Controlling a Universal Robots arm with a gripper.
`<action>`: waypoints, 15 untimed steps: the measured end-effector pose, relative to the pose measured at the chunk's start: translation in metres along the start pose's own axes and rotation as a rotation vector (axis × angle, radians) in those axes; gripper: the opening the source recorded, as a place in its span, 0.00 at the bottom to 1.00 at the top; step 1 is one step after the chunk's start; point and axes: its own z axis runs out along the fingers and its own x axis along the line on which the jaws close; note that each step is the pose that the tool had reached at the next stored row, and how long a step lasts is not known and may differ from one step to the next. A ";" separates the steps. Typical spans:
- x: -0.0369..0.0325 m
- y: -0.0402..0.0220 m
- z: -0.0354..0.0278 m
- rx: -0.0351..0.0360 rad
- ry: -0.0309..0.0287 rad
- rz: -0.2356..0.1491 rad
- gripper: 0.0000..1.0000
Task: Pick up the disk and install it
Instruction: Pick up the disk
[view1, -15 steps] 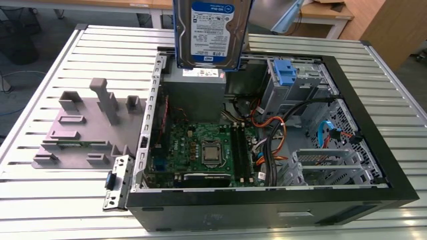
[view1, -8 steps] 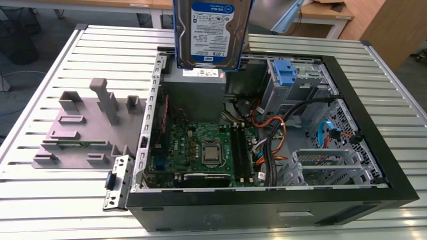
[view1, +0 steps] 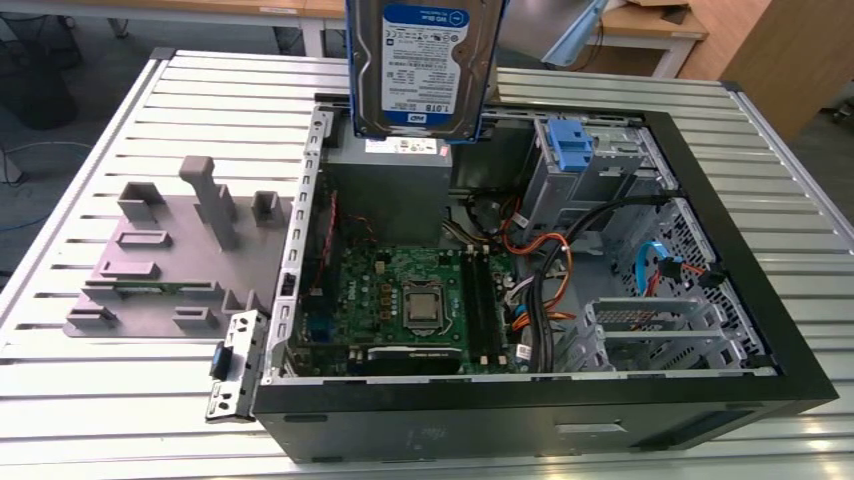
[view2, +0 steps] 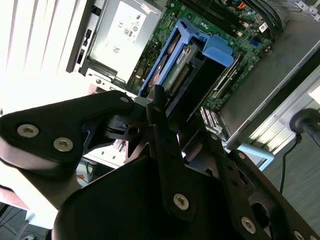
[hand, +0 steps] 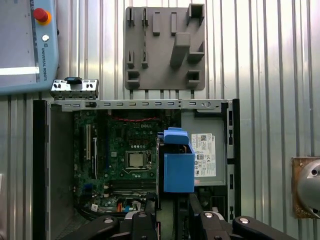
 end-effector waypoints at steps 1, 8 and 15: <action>0.0000 0.0000 0.0000 0.0000 0.0000 0.000 0.35; 0.0047 -0.0001 0.0000 0.0000 0.0001 0.000 0.35; 0.0241 -0.0007 0.0001 0.0001 0.0000 0.000 0.35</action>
